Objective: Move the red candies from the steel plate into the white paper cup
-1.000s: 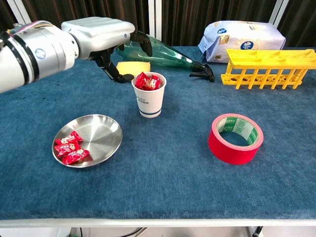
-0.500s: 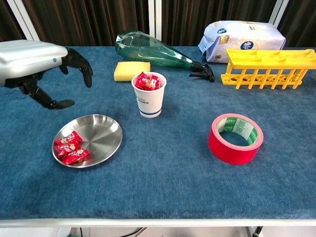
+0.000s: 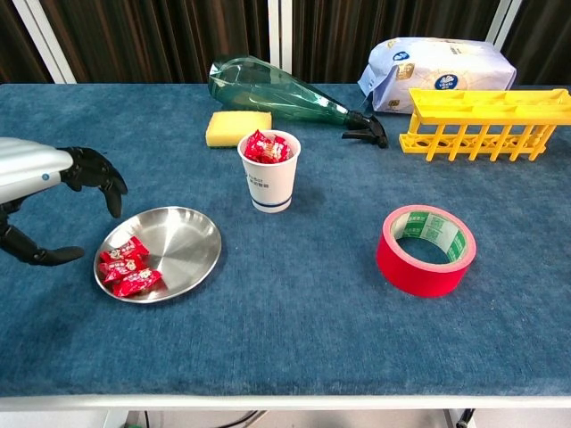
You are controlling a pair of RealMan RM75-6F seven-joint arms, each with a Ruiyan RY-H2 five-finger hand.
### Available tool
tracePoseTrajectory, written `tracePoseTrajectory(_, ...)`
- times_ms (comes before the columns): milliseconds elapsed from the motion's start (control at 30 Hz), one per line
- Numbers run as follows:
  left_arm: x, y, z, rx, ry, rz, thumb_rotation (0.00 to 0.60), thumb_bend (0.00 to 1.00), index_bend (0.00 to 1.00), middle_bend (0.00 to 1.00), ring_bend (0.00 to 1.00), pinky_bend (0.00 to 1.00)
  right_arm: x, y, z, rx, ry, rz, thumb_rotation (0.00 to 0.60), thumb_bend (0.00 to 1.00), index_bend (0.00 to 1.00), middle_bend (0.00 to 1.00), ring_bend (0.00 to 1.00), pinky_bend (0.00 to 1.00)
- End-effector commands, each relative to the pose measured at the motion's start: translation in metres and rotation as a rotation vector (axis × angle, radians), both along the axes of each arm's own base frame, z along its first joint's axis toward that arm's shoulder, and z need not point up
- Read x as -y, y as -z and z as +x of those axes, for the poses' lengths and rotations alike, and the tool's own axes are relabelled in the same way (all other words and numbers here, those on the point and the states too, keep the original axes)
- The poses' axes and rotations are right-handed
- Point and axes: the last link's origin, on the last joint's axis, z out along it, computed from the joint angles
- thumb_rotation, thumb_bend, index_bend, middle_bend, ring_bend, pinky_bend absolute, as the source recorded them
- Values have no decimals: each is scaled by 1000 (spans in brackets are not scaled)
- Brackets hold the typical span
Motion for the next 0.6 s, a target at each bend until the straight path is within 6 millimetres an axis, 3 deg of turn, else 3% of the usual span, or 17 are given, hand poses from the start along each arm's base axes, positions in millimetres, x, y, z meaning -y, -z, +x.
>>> tracePoseTrajectory(33,4,4,-4,-7,-9,-12,600,267,357,209,75,258,0,0,0,-1,1,1,600,238,0,0,0,0)
tracePoseTrajectory(600,10,24,-3,31,-9,-24,600,267,387,209,75,258,1,2,-1,2,5,13,600,237,0,0,0,0)
